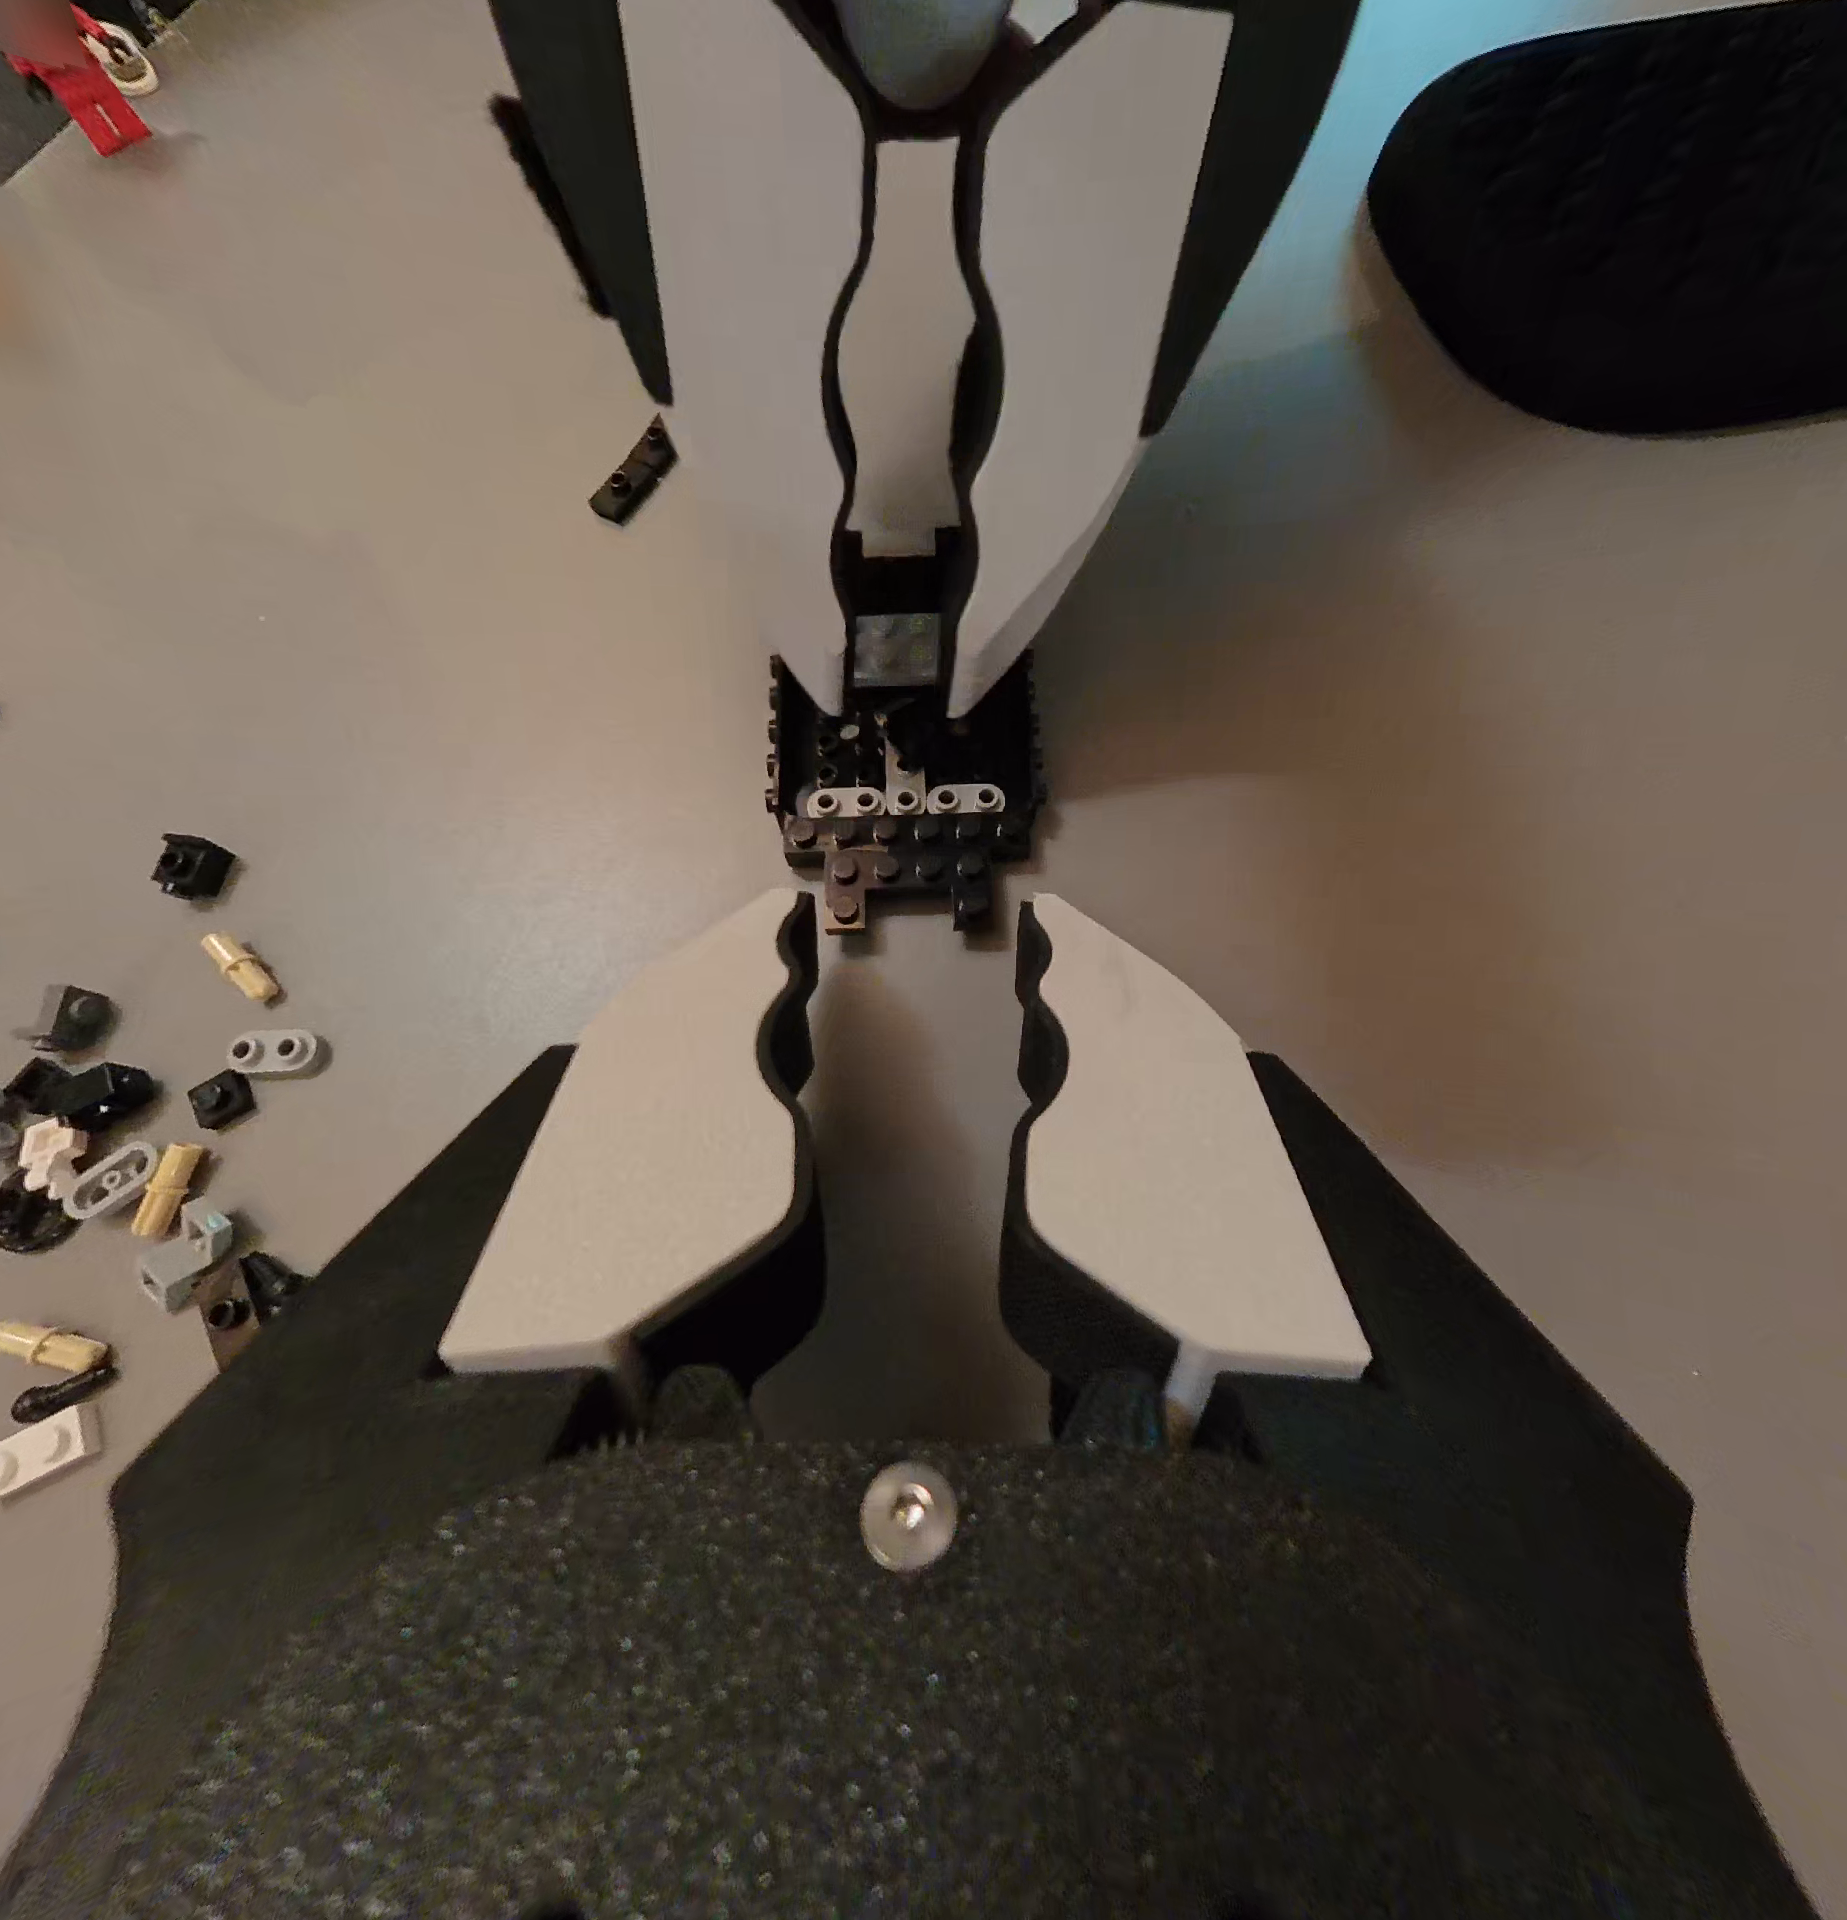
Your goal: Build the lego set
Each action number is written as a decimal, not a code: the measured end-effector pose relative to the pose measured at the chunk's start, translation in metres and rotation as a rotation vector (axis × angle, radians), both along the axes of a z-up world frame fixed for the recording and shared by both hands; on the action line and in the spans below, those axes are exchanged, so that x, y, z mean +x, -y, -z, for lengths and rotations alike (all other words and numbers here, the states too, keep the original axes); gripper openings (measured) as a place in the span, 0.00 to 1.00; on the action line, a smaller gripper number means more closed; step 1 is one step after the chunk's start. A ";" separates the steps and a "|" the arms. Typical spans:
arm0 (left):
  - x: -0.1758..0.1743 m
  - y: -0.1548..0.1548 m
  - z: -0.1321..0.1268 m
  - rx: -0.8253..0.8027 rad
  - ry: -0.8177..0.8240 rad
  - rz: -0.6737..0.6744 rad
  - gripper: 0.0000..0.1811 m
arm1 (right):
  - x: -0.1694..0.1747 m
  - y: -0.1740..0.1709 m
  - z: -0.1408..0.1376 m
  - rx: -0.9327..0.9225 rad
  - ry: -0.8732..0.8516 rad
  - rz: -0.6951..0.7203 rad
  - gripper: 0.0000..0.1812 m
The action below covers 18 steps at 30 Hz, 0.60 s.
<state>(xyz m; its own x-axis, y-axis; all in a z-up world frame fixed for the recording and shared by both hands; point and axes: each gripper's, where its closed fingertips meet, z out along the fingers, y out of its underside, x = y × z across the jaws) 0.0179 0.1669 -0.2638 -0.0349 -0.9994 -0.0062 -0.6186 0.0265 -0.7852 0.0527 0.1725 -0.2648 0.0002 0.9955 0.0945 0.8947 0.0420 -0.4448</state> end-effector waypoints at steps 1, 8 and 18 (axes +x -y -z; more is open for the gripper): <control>0.000 0.000 0.000 0.000 0.000 0.001 0.20 | 0.001 -0.001 0.001 -0.002 0.016 -0.019 0.08; -0.001 0.000 -0.001 -0.003 0.002 0.005 0.20 | -0.002 0.000 0.004 -0.037 0.035 -0.085 0.04; 0.000 0.002 0.000 -0.004 -0.003 0.014 0.20 | -0.007 0.003 0.004 -0.046 0.024 0.029 0.04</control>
